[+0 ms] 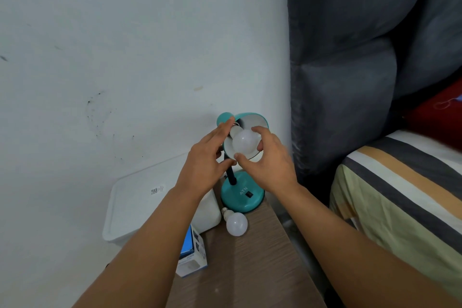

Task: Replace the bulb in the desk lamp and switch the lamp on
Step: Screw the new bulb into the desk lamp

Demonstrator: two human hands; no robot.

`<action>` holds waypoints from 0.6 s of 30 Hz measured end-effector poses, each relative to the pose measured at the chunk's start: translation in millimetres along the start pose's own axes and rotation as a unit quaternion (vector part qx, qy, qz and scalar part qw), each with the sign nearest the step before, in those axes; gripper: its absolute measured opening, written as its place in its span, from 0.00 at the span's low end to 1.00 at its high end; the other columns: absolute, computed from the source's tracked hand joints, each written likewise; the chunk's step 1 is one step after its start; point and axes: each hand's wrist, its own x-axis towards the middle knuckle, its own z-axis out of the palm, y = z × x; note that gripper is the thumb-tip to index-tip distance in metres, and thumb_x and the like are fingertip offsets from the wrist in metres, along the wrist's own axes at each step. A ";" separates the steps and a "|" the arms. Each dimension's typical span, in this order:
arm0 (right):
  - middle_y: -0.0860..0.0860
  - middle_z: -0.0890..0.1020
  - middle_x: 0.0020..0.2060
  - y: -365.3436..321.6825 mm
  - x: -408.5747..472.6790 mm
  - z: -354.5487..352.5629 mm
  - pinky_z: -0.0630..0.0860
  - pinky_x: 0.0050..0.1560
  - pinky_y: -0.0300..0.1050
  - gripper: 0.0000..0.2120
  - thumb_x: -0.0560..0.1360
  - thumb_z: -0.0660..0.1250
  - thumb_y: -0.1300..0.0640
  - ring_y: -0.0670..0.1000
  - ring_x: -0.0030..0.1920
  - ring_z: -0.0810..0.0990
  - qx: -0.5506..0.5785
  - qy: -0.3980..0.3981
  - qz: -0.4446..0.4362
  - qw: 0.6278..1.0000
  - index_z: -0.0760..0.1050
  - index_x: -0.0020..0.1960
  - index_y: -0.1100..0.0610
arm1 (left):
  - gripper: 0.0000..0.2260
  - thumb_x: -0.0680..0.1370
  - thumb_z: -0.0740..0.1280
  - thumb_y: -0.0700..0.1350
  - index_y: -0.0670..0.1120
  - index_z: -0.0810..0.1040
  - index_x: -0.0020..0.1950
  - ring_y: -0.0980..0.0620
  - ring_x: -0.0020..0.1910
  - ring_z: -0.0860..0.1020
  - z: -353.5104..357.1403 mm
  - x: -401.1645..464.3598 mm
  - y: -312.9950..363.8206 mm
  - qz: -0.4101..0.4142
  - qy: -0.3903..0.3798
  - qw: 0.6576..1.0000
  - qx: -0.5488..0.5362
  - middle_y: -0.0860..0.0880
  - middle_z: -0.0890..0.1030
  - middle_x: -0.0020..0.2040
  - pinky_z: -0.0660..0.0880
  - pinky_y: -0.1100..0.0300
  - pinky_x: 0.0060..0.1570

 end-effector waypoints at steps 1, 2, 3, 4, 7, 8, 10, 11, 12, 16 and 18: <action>0.46 0.77 0.52 0.2 0.5 0.1 0.77 0.46 0.47 0.31 0.69 0.70 0.36 0.47 0.50 0.77 -0.007 0.002 -0.005 1.000 0.65 0.68 0.44 | 0.45 0.73 0.78 0.41 0.70 0.55 0.77 0.55 0.57 0.80 0.1 0.1 0.3 0.000 -0.001 1.000 -0.001 0.52 0.73 0.73 0.78 0.60 0.60; 0.46 0.78 0.51 0.3 1.5 0.1 0.77 0.45 0.46 0.30 0.70 0.69 0.36 0.47 0.49 0.77 -0.011 0.003 -0.001 1.000 0.66 0.68 0.45 | 0.44 0.73 0.78 0.41 0.67 0.56 0.78 0.55 0.57 0.79 0.4 0.1 0.4 0.000 -0.001 1.000 -0.002 0.52 0.73 0.73 0.78 0.60 0.60; 0.47 0.78 0.50 0.3 2.9 0.4 0.76 0.44 0.45 0.29 0.71 0.67 0.35 0.47 0.48 0.77 -0.013 0.003 0.010 1.000 0.68 0.67 0.47 | 0.44 0.73 0.78 0.41 0.66 0.57 0.79 0.55 0.58 0.79 0.5 0.1 0.3 0.000 -0.001 1.000 -0.003 0.52 0.73 0.73 0.78 0.60 0.60; 0.47 0.79 0.51 0.4 4.2 0.8 0.75 0.43 0.44 0.29 0.72 0.64 0.33 0.48 0.48 0.78 -0.016 -0.001 0.024 1.000 0.69 0.67 0.49 | 0.43 0.74 0.78 0.41 0.65 0.57 0.79 0.55 0.58 0.79 0.7 0.0 0.3 0.001 0.000 1.000 -0.003 0.52 0.73 0.73 0.78 0.60 0.60; 0.50 0.82 0.53 0.2 5.7 2.0 0.77 0.46 0.47 0.32 0.74 0.55 0.29 0.51 0.50 0.80 -0.022 -0.023 0.059 0.998 0.71 0.66 0.51 | 0.44 0.74 0.77 0.41 0.66 0.56 0.78 0.55 0.56 0.80 1.1 -0.5 0.6 0.002 0.002 1.000 0.002 0.52 0.74 0.73 0.78 0.60 0.59; 0.50 0.82 0.54 -0.2 5.3 1.6 0.79 0.48 0.50 0.32 0.74 0.53 0.29 0.51 0.51 0.80 -0.021 -0.029 0.063 0.997 0.71 0.66 0.51 | 0.44 0.74 0.77 0.41 0.66 0.56 0.78 0.56 0.55 0.80 1.3 -0.5 0.5 0.002 0.002 1.000 0.003 0.52 0.74 0.73 0.78 0.61 0.59; 0.50 0.80 0.58 -2.7 3.2 -1.2 0.79 0.53 0.55 0.33 0.72 0.57 0.28 0.52 0.55 0.79 -0.016 -0.027 0.059 0.998 0.67 0.68 0.49 | 0.44 0.74 0.77 0.42 0.68 0.55 0.78 0.57 0.55 0.80 1.6 -0.5 -0.4 -0.001 0.002 1.000 0.001 0.52 0.73 0.73 0.77 0.65 0.58; 0.49 0.79 0.59 -4.0 1.8 -2.7 0.79 0.54 0.56 0.35 0.70 0.60 0.28 0.52 0.57 0.78 -0.017 -0.022 0.048 0.998 0.65 0.70 0.47 | 0.44 0.74 0.77 0.42 0.70 0.55 0.77 0.58 0.55 0.79 1.6 -0.4 -0.9 -0.003 0.001 1.000 0.001 0.53 0.73 0.73 0.76 0.68 0.58; 0.49 0.78 0.60 -5.1 1.0 -3.6 0.78 0.55 0.56 0.37 0.68 0.63 0.29 0.51 0.57 0.77 -0.024 -0.018 0.032 0.999 0.63 0.71 0.46 | 0.45 0.74 0.77 0.42 0.72 0.54 0.76 0.59 0.54 0.79 1.5 -0.3 -1.3 -0.005 0.001 1.000 0.000 0.53 0.73 0.73 0.74 0.72 0.57; 0.50 0.77 0.58 -6.4 3.3 -4.2 0.78 0.55 0.55 0.34 0.71 0.67 0.34 0.52 0.56 0.77 -0.058 -0.011 -0.005 0.998 0.67 0.71 0.48 | 0.44 0.74 0.77 0.42 0.70 0.54 0.77 0.59 0.55 0.79 1.5 -0.3 -1.5 -0.002 0.001 1.000 -0.004 0.52 0.74 0.73 0.75 0.69 0.58; 0.50 0.78 0.56 -5.7 5.2 -3.7 0.78 0.53 0.55 0.31 0.73 0.64 0.33 0.51 0.55 0.77 -0.065 -0.012 0.001 0.998 0.69 0.69 0.49 | 0.44 0.74 0.77 0.41 0.69 0.55 0.77 0.57 0.56 0.79 1.2 -0.5 -0.5 -0.001 0.001 1.000 -0.005 0.52 0.74 0.73 0.76 0.66 0.59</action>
